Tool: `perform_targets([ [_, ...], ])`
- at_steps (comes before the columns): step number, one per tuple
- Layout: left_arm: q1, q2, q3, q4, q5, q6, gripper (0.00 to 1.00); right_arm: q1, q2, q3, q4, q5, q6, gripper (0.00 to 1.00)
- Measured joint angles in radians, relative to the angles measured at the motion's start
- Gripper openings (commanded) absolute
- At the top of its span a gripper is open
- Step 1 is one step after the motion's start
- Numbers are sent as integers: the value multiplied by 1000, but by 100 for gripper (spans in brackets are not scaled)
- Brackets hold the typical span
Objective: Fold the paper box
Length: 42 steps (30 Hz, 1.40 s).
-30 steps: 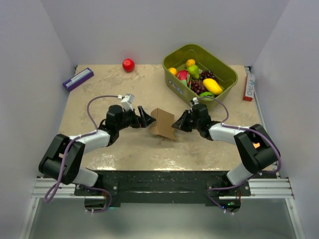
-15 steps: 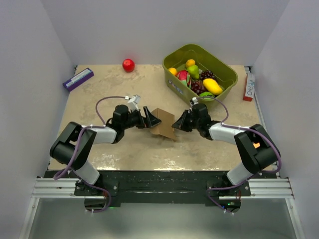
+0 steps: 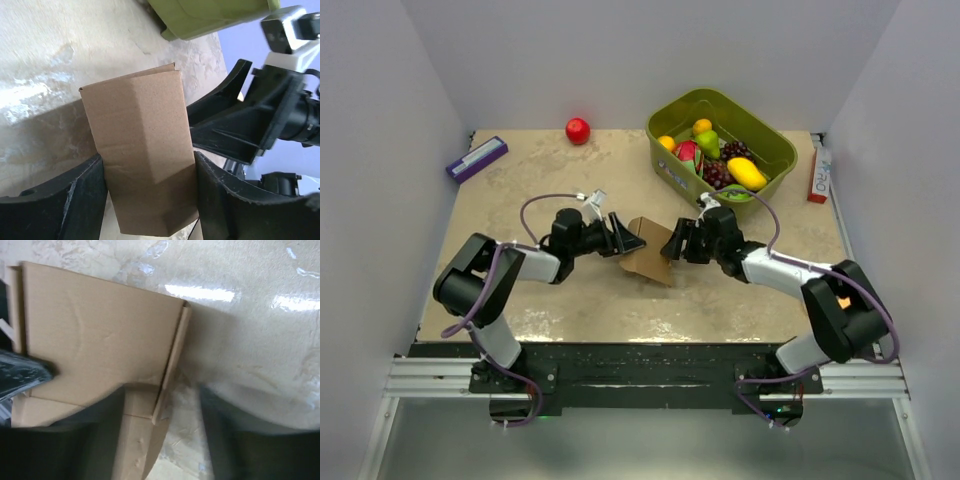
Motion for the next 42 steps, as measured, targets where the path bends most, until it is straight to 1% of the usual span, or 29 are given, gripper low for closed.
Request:
perform_targets([
  [2, 1, 7, 4, -10, 22, -13, 28, 29, -45, 0, -22, 28, -48, 83],
  [3, 2, 9, 7, -18, 34, -18, 27, 53, -73, 2, -30, 51, -82, 85],
  [6, 16, 10, 17, -55, 74, -26, 27, 164, -168, 22, -45, 128, -198, 90],
  [8, 32, 8, 30, -93, 101, -26, 27, 235, -222, 42, -45, 152, -266, 92],
  [9, 42, 6, 39, -117, 114, -25, 27, 266, -246, 51, -45, 160, -305, 96],
  [11, 65, 0, 55, -167, 143, -18, 26, 319, -282, 64, -43, 182, -374, 99],
  [14, 103, -9, 63, -219, 190, -20, 26, 381, -293, 74, -50, 235, -457, 99],
  [19, 146, -14, 33, -218, 269, -92, 25, 528, -256, 76, -89, 373, -547, 99],
  [25, 163, -44, -43, -189, 322, -209, 25, 674, -173, 76, -91, 551, -598, 99],
  [30, 172, -63, -106, -121, 348, -320, 25, 743, -61, 103, -92, 713, -627, 99],
  [34, 179, -77, -159, -54, 360, -413, 25, 783, 3, 131, -92, 805, -662, 99],
  [38, 190, -101, -187, -22, 356, -462, 25, 820, 66, 169, -93, 913, -687, 98],
  [42, 197, -123, -204, -11, 341, -485, 25, 826, 114, 201, -104, 993, -691, 96],
])
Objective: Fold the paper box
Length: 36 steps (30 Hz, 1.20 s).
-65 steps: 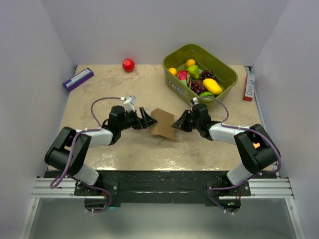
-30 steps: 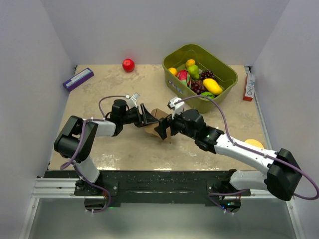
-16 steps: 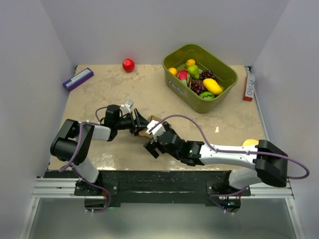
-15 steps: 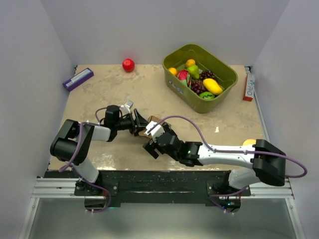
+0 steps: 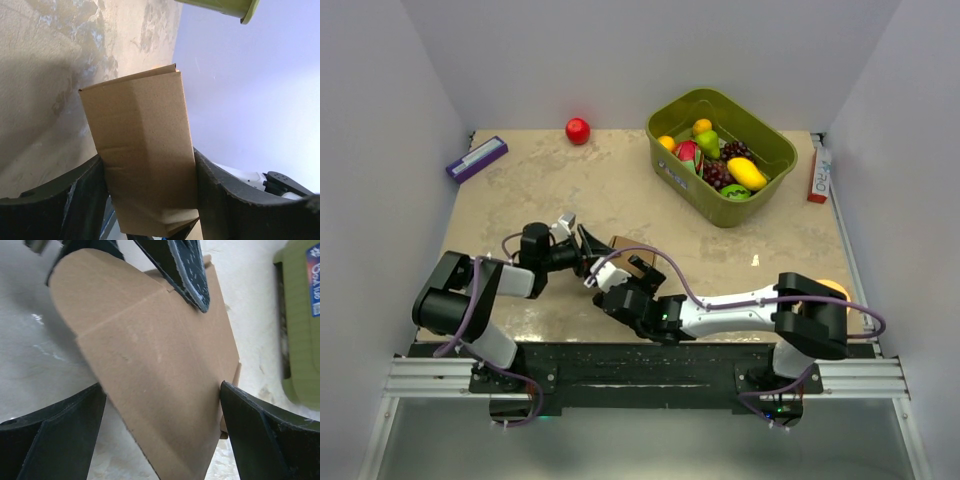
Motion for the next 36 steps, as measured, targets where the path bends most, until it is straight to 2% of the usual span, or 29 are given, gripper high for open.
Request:
perform_targets([
  [3, 1, -15, -18, 6, -11, -6, 26, 0, 27, 8, -7, 47, -2, 90],
  [7, 2, -39, -52, 6, -18, -13, 27, 0, 57, 8, -11, 89, -16, 73],
  [11, 3, -67, -81, 5, -27, -6, 30, 8, 76, 8, -5, 98, -39, 63],
  [14, 7, -93, -97, -7, -29, 4, 42, 14, 77, 8, -3, 97, -56, 58],
  [15, 7, -101, -100, -13, -30, 9, 54, 15, 77, 8, -3, 92, -60, 57],
  [17, 8, -116, -101, -32, -33, 24, 66, 15, 76, 8, -3, 81, -65, 54],
  [18, 8, -121, -101, -41, -34, 32, 76, 14, 74, 8, -7, 72, -68, 54],
  [21, 10, -132, -101, -49, -11, 53, 87, 9, 62, 8, -34, 42, -63, 52],
  [25, 20, -147, -101, -40, 32, 77, 92, -18, 46, 21, -108, -21, -50, 50],
  [29, 80, -150, -101, -27, 62, 108, 93, -51, 27, 78, -223, -98, -32, 49],
  [33, 171, -173, -95, -43, 71, 183, 96, -90, 3, 122, -303, -182, -13, 49],
  [36, 187, -178, -55, -115, 74, 279, 96, -124, -25, 130, -360, -243, -1, 49],
])
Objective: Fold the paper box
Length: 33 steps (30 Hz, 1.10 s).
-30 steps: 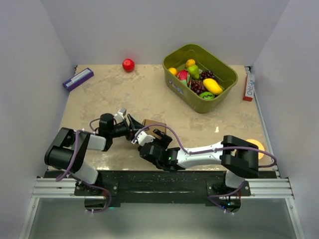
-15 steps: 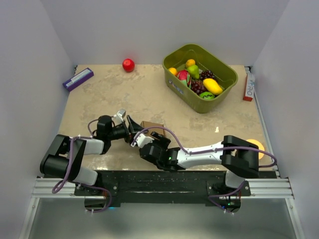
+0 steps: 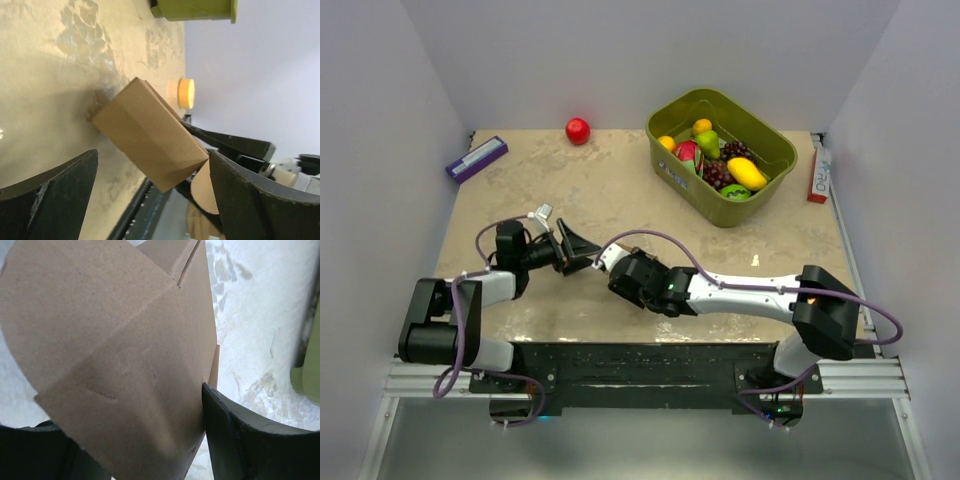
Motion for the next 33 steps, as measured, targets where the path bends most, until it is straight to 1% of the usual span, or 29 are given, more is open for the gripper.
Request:
perform_targets([
  [3, 6, -14, 73, -148, -26, 151, 96, -48, -22, 36, -82, -79, 7, 49],
  [7, 17, -97, 151, -333, -99, 329, 97, -134, -24, 111, -165, -216, 2, 49],
  [10, 18, -174, 203, -439, -158, 436, 96, -201, -16, 158, -216, -317, -12, 51],
  [14, 18, -245, 256, -547, -220, 562, 97, -272, 57, 239, -289, -404, -40, 55],
  [16, 18, -256, 262, -586, -235, 603, 96, -294, 111, 288, -315, -440, -55, 61],
  [17, 18, -257, 262, -607, -240, 621, 97, -301, 130, 317, -325, -447, -63, 66],
  [18, 18, -256, 262, -622, -243, 629, 96, -306, 142, 331, -329, -452, -68, 82],
  [19, 18, -256, 262, -639, -246, 641, 96, -313, 155, 347, -334, -457, -72, 87],
  [22, 18, -256, 262, -661, -246, 663, 96, -334, 194, 389, -341, -470, -86, 99],
  [28, 0, -256, 262, -679, -247, 696, 96, -362, 221, 427, -355, -470, -74, 99],
  [33, -55, -233, 299, -722, -273, 747, 96, -369, 176, 437, -349, -454, -4, 99],
])
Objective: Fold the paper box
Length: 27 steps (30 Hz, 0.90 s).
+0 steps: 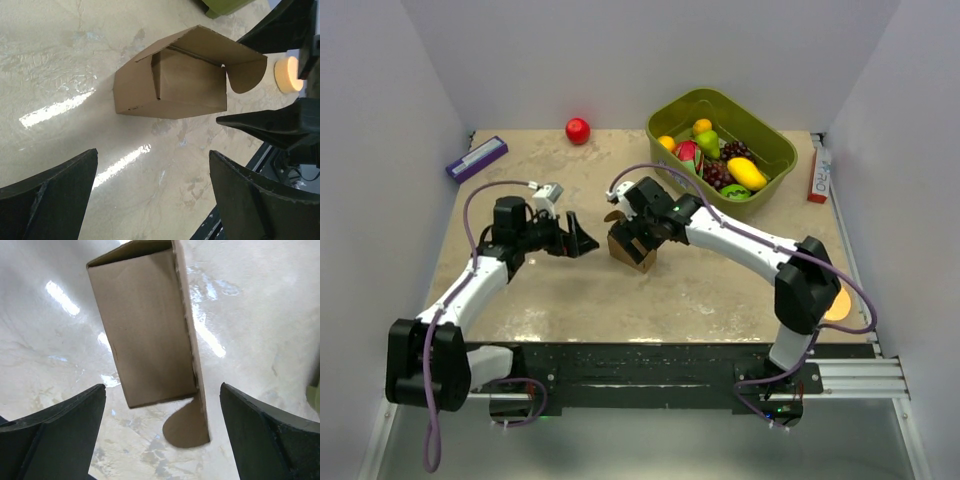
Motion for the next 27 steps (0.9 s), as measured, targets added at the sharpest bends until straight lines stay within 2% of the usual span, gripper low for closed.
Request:
perform_targets([
  [8, -117, 109, 225, -70, -124, 98, 96, 0, -122, -18, -16, 144, 191, 98],
  [15, -141, 240, 360, -71, -186, 142, 91, -2, -274, -191, 55, 156, 353, 91],
  [22, -192, 296, 369, -108, -230, 190, 79, -2, -294, -280, 147, 112, 433, 73],
  [25, -201, 296, 369, -113, -240, 207, 67, -2, -288, -285, 173, 111, 449, 61],
  [27, -205, 298, 369, -114, -243, 213, 57, -2, -282, -285, 187, 113, 457, 48],
])
